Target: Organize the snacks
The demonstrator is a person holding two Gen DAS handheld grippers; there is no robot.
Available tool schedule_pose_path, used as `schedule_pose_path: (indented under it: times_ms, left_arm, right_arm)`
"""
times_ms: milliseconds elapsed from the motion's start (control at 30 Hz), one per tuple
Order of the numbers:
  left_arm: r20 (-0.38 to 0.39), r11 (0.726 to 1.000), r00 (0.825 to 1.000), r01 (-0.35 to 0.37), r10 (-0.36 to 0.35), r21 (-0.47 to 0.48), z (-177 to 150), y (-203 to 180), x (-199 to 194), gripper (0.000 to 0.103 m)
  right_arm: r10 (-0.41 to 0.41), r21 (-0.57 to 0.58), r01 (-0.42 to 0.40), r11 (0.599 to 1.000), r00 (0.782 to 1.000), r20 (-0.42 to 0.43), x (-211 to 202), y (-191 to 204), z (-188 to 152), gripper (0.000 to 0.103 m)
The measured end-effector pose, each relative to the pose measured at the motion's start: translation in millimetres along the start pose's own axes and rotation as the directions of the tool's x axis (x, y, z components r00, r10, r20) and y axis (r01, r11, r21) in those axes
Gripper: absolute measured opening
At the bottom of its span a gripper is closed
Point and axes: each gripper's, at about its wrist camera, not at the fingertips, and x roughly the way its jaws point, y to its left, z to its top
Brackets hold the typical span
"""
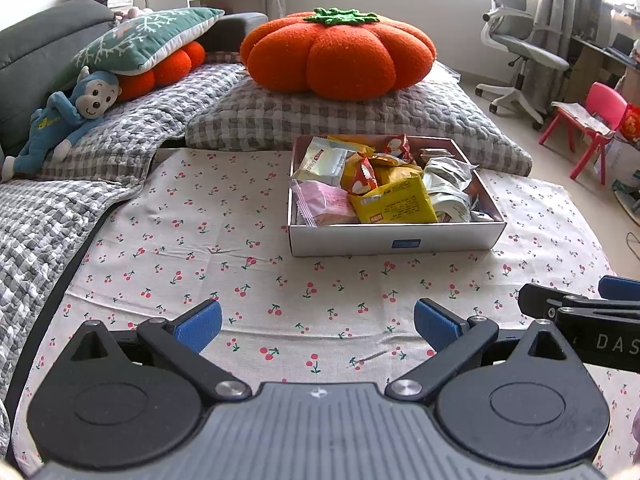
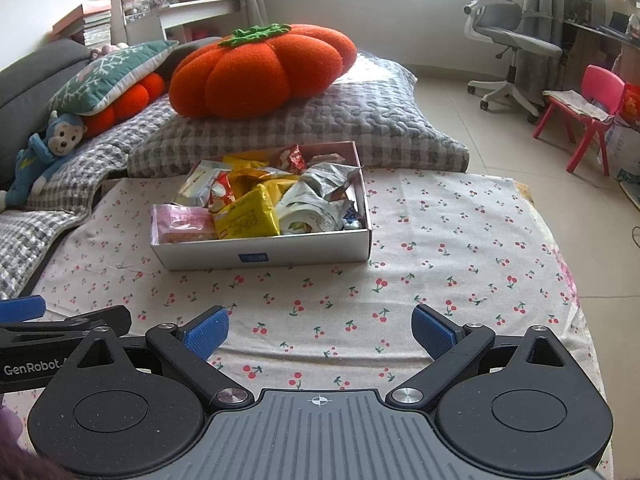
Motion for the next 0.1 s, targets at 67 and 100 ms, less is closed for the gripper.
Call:
schedule_pose_path:
  times_ms: [67, 100]
  left_arm:
    - [0.002, 1.0, 1.0, 0.002, -0.002, 0.006, -0.5, -0.2, -0.8, 0.102]
    - [0.001, 1.0, 1.0, 0.007, -0.007, 0.011, -0.7, -0.5, -0.9, 0.102]
  right_arm:
    - [0.001, -0.001, -0.001, 1.0, 1.0, 0.0, -0.6, 0.5, -0.5, 0.099]
    - [0.0, 0.0, 0.0, 1.0, 1.0, -0.001, -0.7, 0.5, -0.5, 0.099]
